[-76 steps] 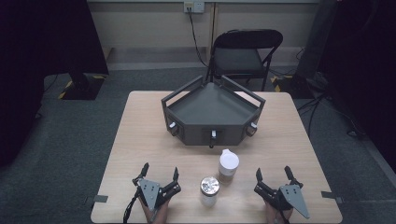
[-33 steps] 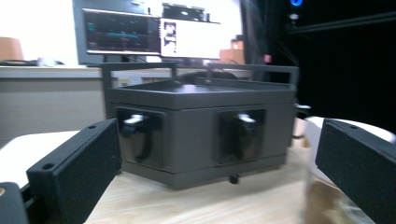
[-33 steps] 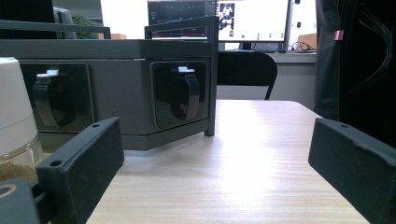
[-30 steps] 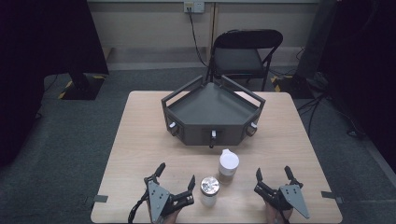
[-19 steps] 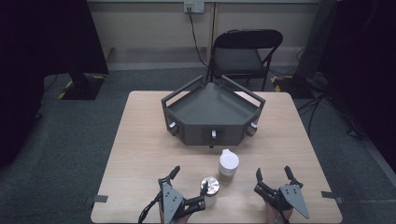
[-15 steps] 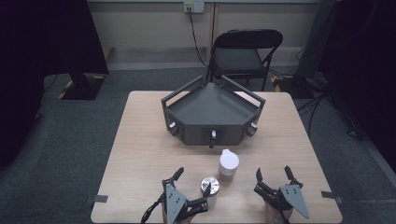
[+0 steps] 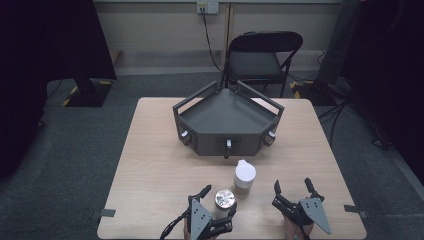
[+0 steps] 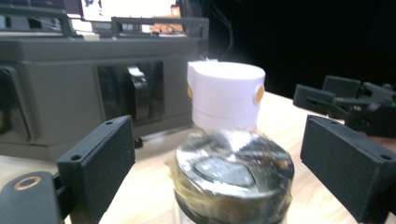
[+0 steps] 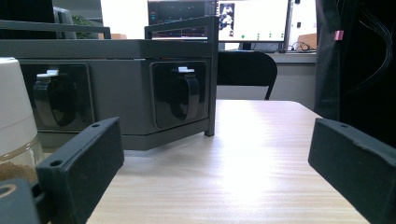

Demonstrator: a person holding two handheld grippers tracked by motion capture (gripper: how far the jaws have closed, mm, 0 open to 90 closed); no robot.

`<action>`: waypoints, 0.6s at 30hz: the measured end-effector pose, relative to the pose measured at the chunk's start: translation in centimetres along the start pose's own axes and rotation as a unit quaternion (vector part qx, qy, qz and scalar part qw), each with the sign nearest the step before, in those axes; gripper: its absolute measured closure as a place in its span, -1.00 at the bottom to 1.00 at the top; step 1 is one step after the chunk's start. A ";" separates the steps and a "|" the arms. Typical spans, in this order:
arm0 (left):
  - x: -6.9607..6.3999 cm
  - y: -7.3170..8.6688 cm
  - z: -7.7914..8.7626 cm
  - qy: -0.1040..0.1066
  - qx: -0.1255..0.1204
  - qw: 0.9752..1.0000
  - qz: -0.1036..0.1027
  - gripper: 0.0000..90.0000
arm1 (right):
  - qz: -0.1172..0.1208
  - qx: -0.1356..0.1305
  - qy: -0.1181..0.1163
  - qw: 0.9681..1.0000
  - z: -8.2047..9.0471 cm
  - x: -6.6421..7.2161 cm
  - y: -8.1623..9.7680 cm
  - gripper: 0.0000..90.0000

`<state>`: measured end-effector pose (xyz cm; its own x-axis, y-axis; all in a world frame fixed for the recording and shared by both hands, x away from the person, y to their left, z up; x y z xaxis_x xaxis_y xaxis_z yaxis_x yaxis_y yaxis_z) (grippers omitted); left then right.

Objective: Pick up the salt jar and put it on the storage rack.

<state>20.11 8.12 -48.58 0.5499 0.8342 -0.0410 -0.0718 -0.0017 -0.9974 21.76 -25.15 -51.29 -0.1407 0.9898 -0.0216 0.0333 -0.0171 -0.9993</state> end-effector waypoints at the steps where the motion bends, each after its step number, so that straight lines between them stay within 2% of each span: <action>1: 0.0 0.1 -0.1 0.004 0.003 1.000 0.002 -0.74 | 0.000 0.000 0.000 1.000 0.0 0.0 0.0 -0.96; 6: 0.0 0.7 -0.5 0.014 0.014 1.000 0.008 -0.58 | 0.000 0.000 0.001 1.000 0.0 0.0 0.0 -0.96; 11: -0.2 1.4 -0.7 0.009 0.015 1.000 0.004 -0.41 | 0.000 0.000 0.002 1.000 0.0 0.0 0.0 -0.96; 18: -0.1 1.6 -0.8 0.008 0.019 1.000 0.006 -0.29 | 0.000 0.000 0.004 1.000 0.0 0.1 0.0 -0.96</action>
<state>20.61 7.61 -50.25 0.5622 0.8252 -0.0543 -0.1095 0.0092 -0.9939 21.74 -25.09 -51.29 -0.1334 0.9908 -0.0220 0.0336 -0.0177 -0.9993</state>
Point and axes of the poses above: each handheld gripper's, and its own axes: z roughly backward along the jaws, y roughly out of its underside, x roughly to its left, the point moved 8 cm from there along -z, roughly forward along the jaws, and after that the axes turned 4 degrees about -y, right-handed, at the moved point
